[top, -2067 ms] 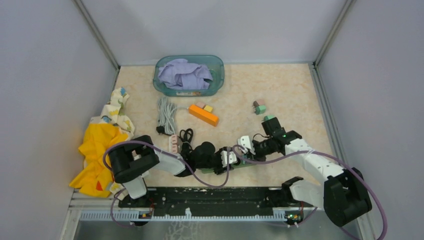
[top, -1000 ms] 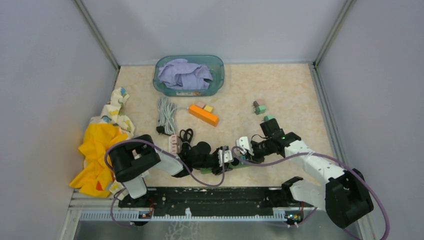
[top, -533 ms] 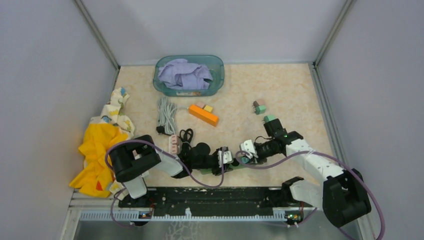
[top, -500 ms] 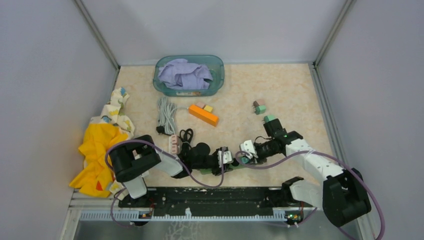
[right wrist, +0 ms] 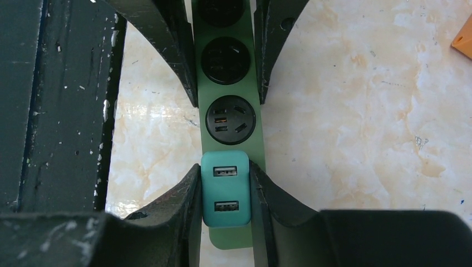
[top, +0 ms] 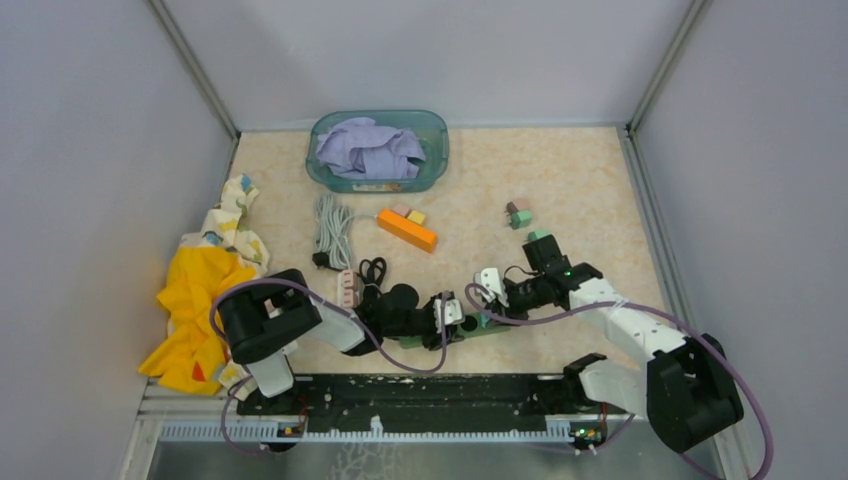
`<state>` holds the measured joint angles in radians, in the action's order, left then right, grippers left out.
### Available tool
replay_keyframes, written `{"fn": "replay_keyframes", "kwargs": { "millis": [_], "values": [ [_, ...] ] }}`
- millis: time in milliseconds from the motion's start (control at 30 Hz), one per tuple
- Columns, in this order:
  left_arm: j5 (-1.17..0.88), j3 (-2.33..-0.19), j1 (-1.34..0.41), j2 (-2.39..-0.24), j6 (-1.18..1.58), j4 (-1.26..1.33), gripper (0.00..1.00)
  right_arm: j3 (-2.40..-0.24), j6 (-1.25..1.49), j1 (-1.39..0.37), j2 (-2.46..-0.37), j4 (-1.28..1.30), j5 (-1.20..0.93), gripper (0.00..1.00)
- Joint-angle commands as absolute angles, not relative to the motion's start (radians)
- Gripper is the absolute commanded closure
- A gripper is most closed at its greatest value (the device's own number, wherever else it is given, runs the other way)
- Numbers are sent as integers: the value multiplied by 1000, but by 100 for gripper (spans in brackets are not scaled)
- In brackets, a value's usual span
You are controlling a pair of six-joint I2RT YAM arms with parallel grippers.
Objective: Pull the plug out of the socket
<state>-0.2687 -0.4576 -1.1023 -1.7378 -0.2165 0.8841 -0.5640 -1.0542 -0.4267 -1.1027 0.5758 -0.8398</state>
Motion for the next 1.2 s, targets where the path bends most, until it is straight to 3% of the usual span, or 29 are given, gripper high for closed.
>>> {"fn": "replay_keyframes", "kwargs": {
  "millis": [0,367,567,767,1167],
  "values": [
    [-259,-434,-1100,-1773,-209,831,100,-625,-1052,-390,-1080,453,-973,100],
    [-266,-416,-1094,-1759,-196,852,100,-615,-1351,-383,-1096,688,-1074,100],
    [-280,-430,-1093,-1775,-184,855,100,-587,-1100,-459,-1080,480,-1085,100],
    [-278,-430,-1093,-1781,-180,851,100,-600,-869,-456,-1075,300,-905,100],
    [-281,-421,-1089,-1773,-182,848,100,-614,-1380,-363,-1061,721,-1048,100]
  ]
}}
